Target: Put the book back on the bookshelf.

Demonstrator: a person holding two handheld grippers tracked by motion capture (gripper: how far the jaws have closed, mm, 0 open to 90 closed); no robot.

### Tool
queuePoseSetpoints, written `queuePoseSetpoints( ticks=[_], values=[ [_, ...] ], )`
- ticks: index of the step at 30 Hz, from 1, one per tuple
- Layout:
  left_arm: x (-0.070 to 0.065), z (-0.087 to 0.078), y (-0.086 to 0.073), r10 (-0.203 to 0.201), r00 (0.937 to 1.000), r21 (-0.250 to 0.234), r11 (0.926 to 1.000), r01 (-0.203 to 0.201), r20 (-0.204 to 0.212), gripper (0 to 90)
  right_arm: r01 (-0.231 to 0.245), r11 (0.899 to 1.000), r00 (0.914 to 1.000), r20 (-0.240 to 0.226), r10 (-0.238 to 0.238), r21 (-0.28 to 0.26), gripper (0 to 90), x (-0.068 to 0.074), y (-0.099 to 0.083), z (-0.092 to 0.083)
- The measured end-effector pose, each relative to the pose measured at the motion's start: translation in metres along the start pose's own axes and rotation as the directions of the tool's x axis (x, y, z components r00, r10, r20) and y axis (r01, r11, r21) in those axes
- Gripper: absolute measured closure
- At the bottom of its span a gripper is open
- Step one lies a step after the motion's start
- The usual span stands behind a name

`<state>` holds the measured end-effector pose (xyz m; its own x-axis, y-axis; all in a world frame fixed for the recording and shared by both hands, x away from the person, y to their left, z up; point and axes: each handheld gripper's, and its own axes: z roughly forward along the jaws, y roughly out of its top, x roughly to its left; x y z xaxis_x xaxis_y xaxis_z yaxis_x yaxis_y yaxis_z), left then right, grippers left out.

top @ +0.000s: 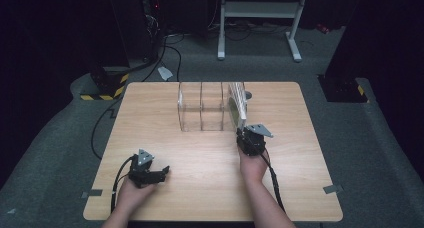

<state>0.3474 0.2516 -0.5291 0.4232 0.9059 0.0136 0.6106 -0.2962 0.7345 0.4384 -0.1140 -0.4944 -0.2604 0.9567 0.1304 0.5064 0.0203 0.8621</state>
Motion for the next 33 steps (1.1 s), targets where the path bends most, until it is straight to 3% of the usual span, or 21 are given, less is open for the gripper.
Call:
queuePoseSetpoints(
  ticks=[2,16,33],
  values=[
    [0.000,0.000,0.000,0.000,1.0000,0.000,1.0000,0.000,0.000,14.9,0.005,1.000,1.0000,-0.008,-0.005,0.002,61.6,0.001,0.001,-0.001],
    [0.000,0.000,0.000,-0.002,1.0000,-0.002,1.0000,0.002,0.000,14.9,0.031,1.000,0.9984,-0.048,-0.031,-0.004,42.8,-0.002,0.008,-0.010],
    [-0.001,0.001,0.000,0.000,1.0000,-0.002,1.0000,0.000,0.008,14.8,0.048,0.999,0.9957,-0.079,-0.048,-0.001,32.3,-0.007,0.011,-0.020]
  ],
)
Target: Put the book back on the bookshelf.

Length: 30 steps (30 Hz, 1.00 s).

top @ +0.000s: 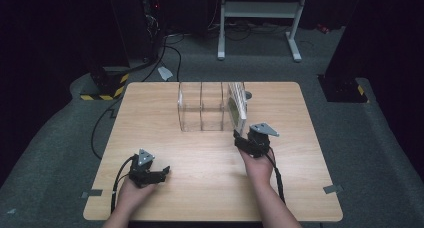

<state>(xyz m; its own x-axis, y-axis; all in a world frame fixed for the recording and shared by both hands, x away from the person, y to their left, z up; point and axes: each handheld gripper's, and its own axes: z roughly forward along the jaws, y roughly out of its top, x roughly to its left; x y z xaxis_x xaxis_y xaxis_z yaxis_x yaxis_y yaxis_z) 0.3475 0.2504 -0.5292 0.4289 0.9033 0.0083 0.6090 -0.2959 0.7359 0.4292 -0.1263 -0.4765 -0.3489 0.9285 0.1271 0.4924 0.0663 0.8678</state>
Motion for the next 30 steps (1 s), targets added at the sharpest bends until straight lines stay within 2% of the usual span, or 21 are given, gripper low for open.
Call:
queuePoseSetpoints(
  ticks=[7,13,16,18,24,30],
  values=[
    [0.000,0.000,0.000,0.000,1.0000,0.000,1.0000,0.000,0.000,14.8,0.006,1.000,0.9997,-0.022,-0.006,0.011,31.4,-0.005,-0.004,-0.006],
    [0.000,0.000,0.000,-0.001,1.0000,0.000,1.0000,0.001,0.000,14.8,0.016,0.999,0.9995,-0.027,-0.015,0.037,31.0,-0.015,-0.012,-0.011],
    [0.000,0.000,0.000,-0.001,1.0000,0.000,1.0000,0.001,0.000,14.8,0.046,0.997,0.9988,0.012,-0.047,0.061,30.7,-0.023,-0.018,-0.016],
    [0.000,0.000,0.000,0.000,1.0000,0.000,1.0000,0.000,0.000,14.8,0.047,0.997,0.9987,0.013,-0.048,0.063,30.6,-0.028,-0.021,-0.019],
    [0.000,0.000,0.000,-0.004,1.0000,0.000,1.0000,0.004,0.000,14.8,0.051,0.995,0.9978,0.038,-0.054,0.084,28.4,-0.053,-0.038,-0.034],
    [0.000,0.000,0.000,-0.004,1.0000,0.000,1.0000,0.004,0.000,14.8,0.026,0.986,0.9946,0.095,-0.042,0.164,22.4,-0.085,-0.054,-0.052]
  ],
)
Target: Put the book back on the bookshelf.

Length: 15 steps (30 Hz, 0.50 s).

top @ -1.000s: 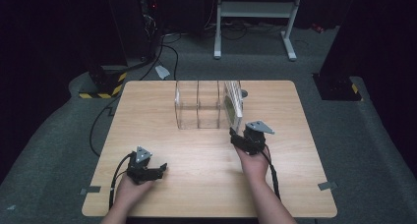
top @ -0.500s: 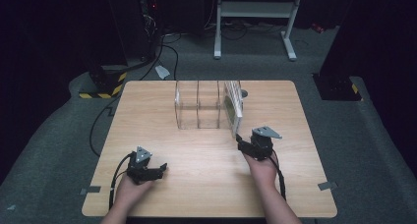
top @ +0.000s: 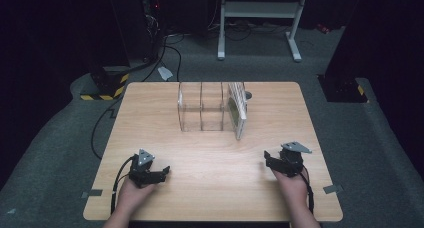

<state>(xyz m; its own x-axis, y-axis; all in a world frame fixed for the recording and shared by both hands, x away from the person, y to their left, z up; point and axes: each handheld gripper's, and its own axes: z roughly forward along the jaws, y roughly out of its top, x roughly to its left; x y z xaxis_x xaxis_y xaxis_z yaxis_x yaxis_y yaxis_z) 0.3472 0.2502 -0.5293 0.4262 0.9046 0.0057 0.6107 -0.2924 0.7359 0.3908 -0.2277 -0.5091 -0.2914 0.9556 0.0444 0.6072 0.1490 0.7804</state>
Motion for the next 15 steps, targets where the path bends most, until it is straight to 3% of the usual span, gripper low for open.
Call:
queuePoseSetpoints(
  ticks=[5,9,12,15],
  values=[
    [0.000,0.000,0.000,0.000,1.0000,0.000,1.0000,0.000,0.000,14.8,0.005,0.999,0.9981,0.061,-0.008,0.045,20.0,-0.027,-0.016,-0.013],
    [0.000,0.000,0.000,0.002,1.0000,0.000,1.0000,-0.002,-0.001,14.8,0.007,0.995,0.9951,0.098,-0.016,0.095,19.2,-0.038,-0.027,-0.018],
    [0.000,0.000,0.000,0.001,1.0000,0.000,1.0000,-0.001,-0.002,14.8,-0.010,0.995,0.9958,0.091,0.000,0.099,17.6,-0.043,-0.031,-0.019],
    [0.000,0.000,0.000,0.000,1.0000,0.001,1.0000,0.000,-0.002,14.8,0.005,0.994,0.9969,0.077,-0.013,0.108,13.8,-0.043,-0.030,-0.017]
  ],
)
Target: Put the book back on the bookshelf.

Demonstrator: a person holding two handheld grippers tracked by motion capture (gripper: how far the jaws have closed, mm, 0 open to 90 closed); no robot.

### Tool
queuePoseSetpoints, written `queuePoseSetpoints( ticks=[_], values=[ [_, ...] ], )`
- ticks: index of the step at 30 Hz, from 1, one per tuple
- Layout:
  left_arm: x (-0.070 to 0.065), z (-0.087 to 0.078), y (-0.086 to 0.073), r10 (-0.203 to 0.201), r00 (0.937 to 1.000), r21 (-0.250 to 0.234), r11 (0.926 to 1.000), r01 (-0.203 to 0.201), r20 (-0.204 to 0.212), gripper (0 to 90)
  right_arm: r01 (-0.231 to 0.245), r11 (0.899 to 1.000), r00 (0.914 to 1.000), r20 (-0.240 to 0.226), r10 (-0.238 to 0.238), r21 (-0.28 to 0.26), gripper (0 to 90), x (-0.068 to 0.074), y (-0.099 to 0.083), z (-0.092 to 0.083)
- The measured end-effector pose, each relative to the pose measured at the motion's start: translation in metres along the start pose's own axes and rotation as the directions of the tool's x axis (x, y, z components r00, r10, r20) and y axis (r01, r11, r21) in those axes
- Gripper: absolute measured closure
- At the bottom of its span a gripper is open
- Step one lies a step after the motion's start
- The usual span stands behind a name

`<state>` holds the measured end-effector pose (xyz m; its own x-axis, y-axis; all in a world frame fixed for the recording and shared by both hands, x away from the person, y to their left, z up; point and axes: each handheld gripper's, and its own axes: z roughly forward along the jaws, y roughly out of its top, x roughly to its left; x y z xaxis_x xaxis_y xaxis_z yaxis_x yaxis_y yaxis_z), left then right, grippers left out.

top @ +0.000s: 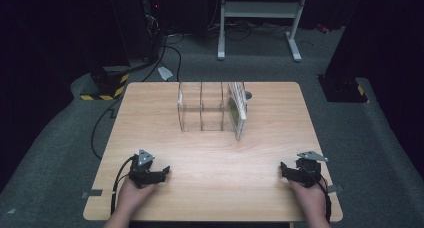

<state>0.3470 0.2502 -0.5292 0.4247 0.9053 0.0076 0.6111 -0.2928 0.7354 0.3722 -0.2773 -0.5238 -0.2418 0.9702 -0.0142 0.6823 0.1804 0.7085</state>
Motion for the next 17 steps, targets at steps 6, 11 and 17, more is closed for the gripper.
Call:
queuePoseSetpoints(
  ticks=[6,11,17],
  values=[
    [-0.0002,0.0002,0.0000,-0.003,1.0000,-0.003,1.0000,0.003,0.000,14.8,-0.023,1.000,0.9996,0.018,0.023,0.001,13.9,0.0033,0.0011,0.0013],
    [-0.0001,0.0003,0.0000,-0.002,1.0000,-0.002,1.0000,0.002,0.001,14.7,-0.031,1.000,0.9992,0.026,0.031,-0.001,14.2,0.0035,0.0018,0.0021],
    [-0.0002,0.0002,0.0000,-0.002,1.0000,-0.003,1.0000,0.002,0.000,14.7,-0.030,1.000,0.9992,0.026,0.030,-0.002,14.2,0.0035,0.0018,0.0021]
  ],
)
